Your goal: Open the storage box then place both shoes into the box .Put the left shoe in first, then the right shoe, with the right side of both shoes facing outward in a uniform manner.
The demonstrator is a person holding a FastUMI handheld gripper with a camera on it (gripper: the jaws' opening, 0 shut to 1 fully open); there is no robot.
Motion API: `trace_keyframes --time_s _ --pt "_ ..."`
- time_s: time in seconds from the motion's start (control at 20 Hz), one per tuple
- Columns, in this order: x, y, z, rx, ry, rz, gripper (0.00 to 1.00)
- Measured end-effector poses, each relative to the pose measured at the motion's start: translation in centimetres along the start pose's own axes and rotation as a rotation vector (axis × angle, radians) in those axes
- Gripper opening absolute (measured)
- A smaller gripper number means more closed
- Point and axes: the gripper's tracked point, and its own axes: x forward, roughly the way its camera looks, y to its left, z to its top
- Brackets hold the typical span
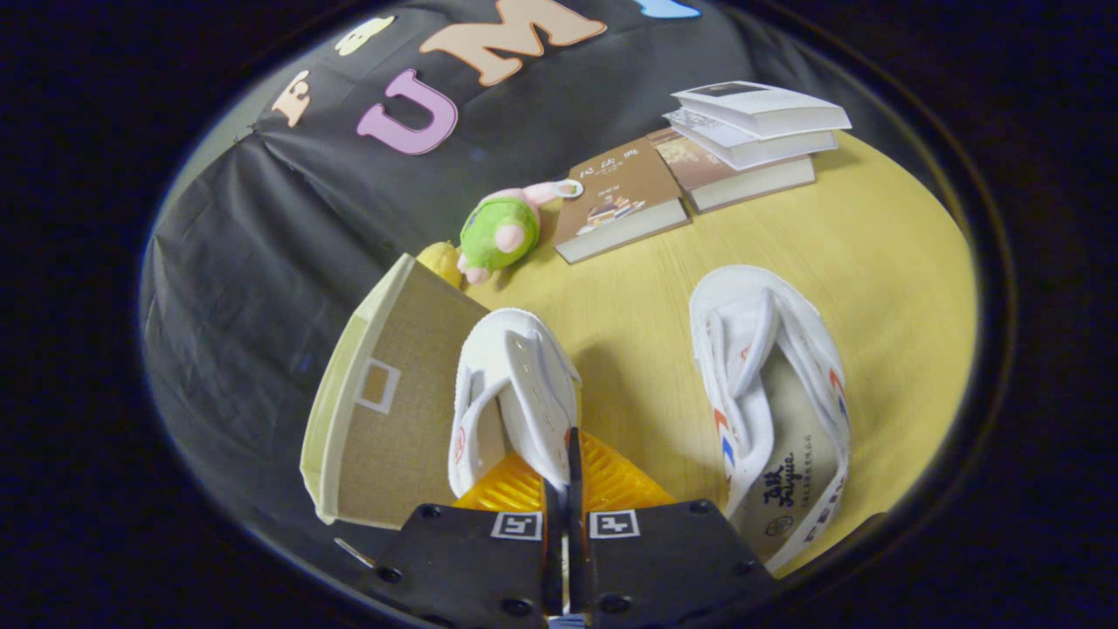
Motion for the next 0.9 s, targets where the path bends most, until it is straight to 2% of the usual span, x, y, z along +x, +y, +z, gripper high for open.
trace_keyframes --time_s 0.2,0.45,0.7,0.9 --pt "-2.6 0.6 0.6 0.019 -0.012 0.017 0.06" --pt "-6.8 3.8 1.4 0.070 -0.015 0.131 0.06" --pt "-10.0 9.2 2.2 0.045 -0.049 0.240 0.06" --pt "-9.2 14.6 1.9 0.032 -0.014 0.293 0.06"
